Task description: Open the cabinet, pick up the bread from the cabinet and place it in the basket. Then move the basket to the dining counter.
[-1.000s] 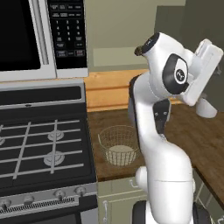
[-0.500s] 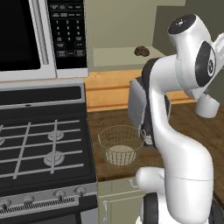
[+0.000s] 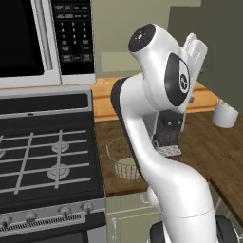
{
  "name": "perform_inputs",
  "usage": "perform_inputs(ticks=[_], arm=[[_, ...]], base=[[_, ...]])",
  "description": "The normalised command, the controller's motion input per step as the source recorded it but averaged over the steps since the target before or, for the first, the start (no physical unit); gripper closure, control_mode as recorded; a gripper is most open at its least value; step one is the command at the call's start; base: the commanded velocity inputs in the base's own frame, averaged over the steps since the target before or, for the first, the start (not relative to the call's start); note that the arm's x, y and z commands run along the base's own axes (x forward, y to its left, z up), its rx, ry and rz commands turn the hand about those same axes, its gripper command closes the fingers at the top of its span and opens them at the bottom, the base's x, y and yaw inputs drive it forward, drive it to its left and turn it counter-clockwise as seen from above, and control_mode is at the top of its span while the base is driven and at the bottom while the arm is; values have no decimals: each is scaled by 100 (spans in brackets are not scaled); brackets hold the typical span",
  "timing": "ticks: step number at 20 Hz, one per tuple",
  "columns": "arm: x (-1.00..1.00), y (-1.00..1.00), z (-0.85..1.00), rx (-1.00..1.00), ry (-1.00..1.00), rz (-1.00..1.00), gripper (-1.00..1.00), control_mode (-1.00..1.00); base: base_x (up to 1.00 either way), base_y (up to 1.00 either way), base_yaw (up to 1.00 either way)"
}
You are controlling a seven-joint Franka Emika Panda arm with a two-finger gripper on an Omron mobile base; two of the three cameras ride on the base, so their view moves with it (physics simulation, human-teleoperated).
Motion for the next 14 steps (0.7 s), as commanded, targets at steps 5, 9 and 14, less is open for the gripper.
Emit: perform_inputs(ticks=[5, 9, 14], arm=[[-25, 17, 0, -51, 45, 68, -100, -100], [-13, 0, 0, -71, 54, 63, -100, -100], [-9, 0, 4, -73, 54, 59, -100, -100]], base=[[0, 0, 0], [0, 0, 0], [0, 0, 0]])
